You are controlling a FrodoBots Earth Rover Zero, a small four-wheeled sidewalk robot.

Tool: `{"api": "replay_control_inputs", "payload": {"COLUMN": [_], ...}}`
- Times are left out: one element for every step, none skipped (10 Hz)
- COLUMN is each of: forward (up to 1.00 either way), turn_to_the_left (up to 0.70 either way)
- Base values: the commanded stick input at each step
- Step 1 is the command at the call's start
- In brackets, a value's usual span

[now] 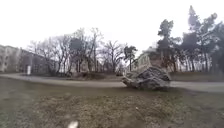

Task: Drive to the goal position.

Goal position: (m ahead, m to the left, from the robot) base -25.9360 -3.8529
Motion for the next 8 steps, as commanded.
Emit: {"api": "replay_control_inputs", "payload": {"forward": [0.0, 0.0, 0.0, 0.0, 0.0, 0.0, 0.0, 0.0], "turn_to_the_left": [-0.7, -0.7, -0.7, -0.7, -0.7, -0.7, -0.7, -0.7]}}
